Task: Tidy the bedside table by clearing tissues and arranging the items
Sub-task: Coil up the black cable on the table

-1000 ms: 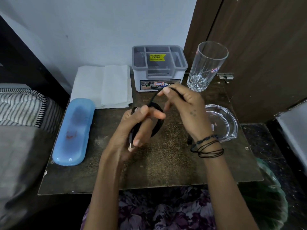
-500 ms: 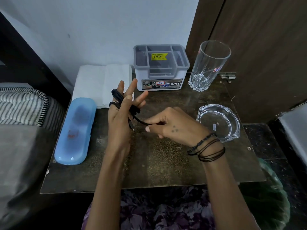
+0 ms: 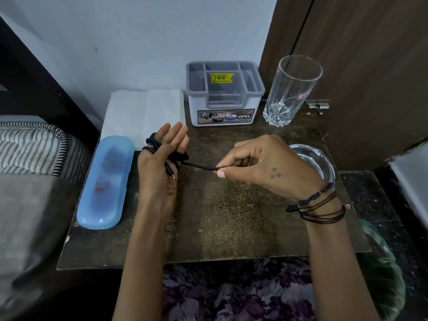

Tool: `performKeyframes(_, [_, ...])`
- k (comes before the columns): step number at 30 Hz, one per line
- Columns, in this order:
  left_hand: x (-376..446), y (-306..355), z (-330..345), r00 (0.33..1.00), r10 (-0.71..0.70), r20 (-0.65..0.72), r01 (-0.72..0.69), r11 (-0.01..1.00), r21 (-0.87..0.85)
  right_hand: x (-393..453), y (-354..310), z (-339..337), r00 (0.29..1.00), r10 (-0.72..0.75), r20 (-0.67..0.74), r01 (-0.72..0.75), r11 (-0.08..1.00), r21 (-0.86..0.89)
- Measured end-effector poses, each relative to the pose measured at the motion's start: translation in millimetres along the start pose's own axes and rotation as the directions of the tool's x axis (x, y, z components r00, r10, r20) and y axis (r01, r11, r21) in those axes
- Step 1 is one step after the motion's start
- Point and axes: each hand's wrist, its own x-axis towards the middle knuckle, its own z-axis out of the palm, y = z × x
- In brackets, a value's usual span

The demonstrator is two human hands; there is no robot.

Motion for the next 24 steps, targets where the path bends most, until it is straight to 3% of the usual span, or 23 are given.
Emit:
performKeyframes(4, [-1.3,-3.8,2.2,0.994,-0.007,0.105,-0.02,0.968,0.25,-0.4,1.0,-0.7,0.999,-0.018,-0.039,0.019,0.999,0.037])
performKeyframes(8, [-10.1,-4.0,4.5,0.942,-0.167,0.291,-0.006,0.859,0.512,-0.7,5.2,-3.5,0.979,-0.045,-0.2,0.064,0.994,0.091])
performKeyframes(12, [-18.5,-0.5,8.5,0.753,-0.401,0.521,0.053,0.827,0.56,-0.4,9.9,-1.3,0.945,-0.033,-0.324,0.123,0.957,0.263])
performKeyframes(15, [-25.6,-0.7,16.0,0.624,-0.497,0.603,0.061,0.8,0.597,5.8,13.8,7.7,0.918,0.007,-0.397,0.161,0.907,0.389])
performKeyframes(18, [-27.6,-1.9,17.7,0.611,-0.508,0.606,0.149,0.826,0.543,14.2,17.3,19.8,0.907,0.081,-0.413,0.173,0.823,0.542])
performKeyframes(21, [-28.6,0.6,16.1,0.616,-0.47,0.632,0.209,0.872,0.443,20.8,18.5,31.6,0.954,0.122,-0.273,0.098,0.733,0.673])
performKeyframes(24, [-26.9,0.6,14.3,0.66,-0.426,0.618,0.181,0.889,0.42,26.4,19.3,37.8,0.978,0.138,-0.157,0.014,0.708,0.706])
